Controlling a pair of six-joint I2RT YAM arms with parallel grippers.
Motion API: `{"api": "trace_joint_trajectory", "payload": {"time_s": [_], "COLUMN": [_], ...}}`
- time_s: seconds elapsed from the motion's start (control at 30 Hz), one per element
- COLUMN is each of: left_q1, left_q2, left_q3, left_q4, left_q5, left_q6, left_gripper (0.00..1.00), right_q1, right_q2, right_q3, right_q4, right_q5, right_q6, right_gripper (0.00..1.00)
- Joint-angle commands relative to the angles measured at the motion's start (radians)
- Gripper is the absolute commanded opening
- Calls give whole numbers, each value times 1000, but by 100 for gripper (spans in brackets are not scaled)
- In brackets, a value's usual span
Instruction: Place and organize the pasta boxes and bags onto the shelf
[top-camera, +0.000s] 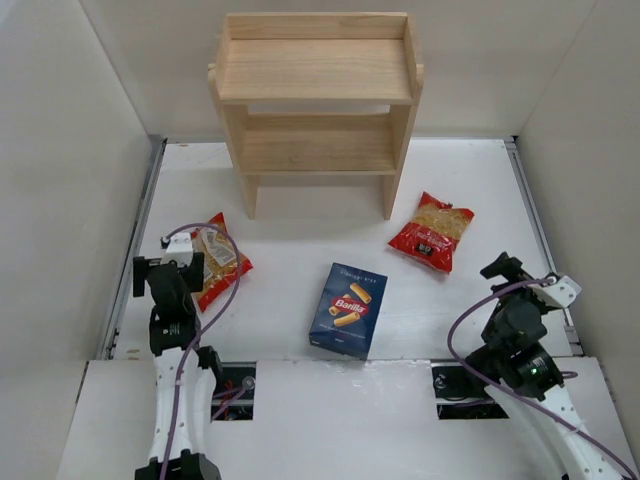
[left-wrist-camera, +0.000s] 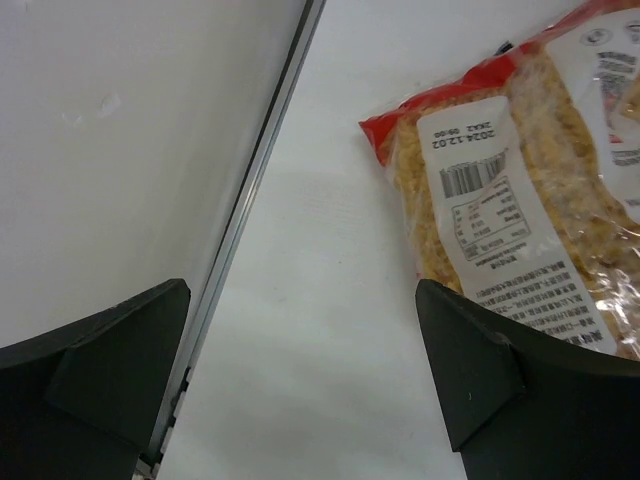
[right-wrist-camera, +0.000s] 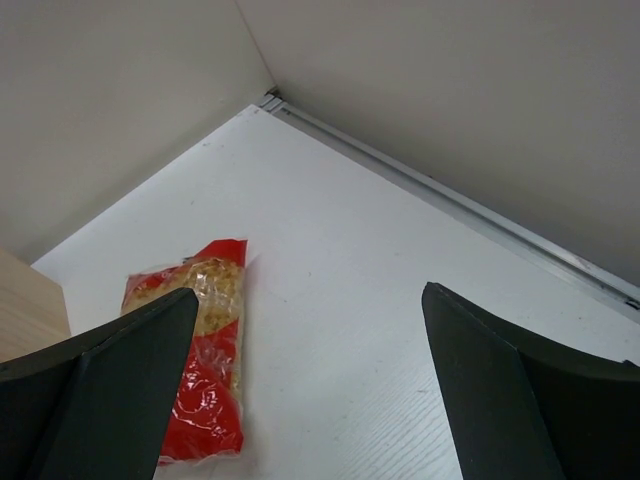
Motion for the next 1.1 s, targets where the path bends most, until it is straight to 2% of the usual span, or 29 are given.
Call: {"api": "trace_joint_trajectory", "payload": {"time_s": [0.0, 0.1, 0.17, 0.23, 0.3, 0.37, 0.43, 0.5, 0.6, 0.73, 0.83, 0.97, 1.0, 1.07], "left_q1": [-38, -58, -71, -84, -100, -115, -127, -130, -161, -184, -172, -143, -134, -115], "left_q2": [-58, -64, -25, 44, 142, 263, 388, 463, 511, 459, 410, 384, 382, 384], "left_q3": [-19, 10, 52, 108, 197, 320, 450, 532, 576, 506, 439, 400, 399, 400], "left_q4": [3, -12, -27, -31, -46, -98, -155, -196, -218, -207, -212, -219, -219, -219], "left_q5": [47, 48, 48, 38, 35, 61, 105, 142, 156, 127, 124, 118, 116, 116], "left_q6": [104, 122, 118, 93, 28, -43, -115, -172, -198, -197, -195, -197, -198, -200], "left_gripper": [100, 100, 100, 100, 100, 100, 100, 100, 100, 100, 100, 100, 100, 100], "right_q1": [20, 34, 5, -50, -104, -199, -305, -379, -374, -350, -281, -261, -258, -246], "right_q2": [-161, 125, 385, 576, 672, 784, 935, 1113, 1278, 1330, 1413, 1538, 1548, 1565], "right_q3": [26, 101, 202, 334, 446, 575, 697, 802, 818, 722, 670, 606, 610, 648], "right_q4": [98, 172, 184, 189, 195, 173, 82, -23, -17, 92, 129, 190, 190, 134], "right_q5": [4, -45, -120, -197, -356, -626, -901, -1089, -1064, -992, -992, -987, -981, -950], "right_q6": [-78, -222, -311, -324, -280, -185, -56, 27, 58, 136, 159, 254, 259, 257], "right_gripper": [100, 100, 100, 100, 100, 100, 100, 100, 100, 100, 100, 100, 96, 100]}}
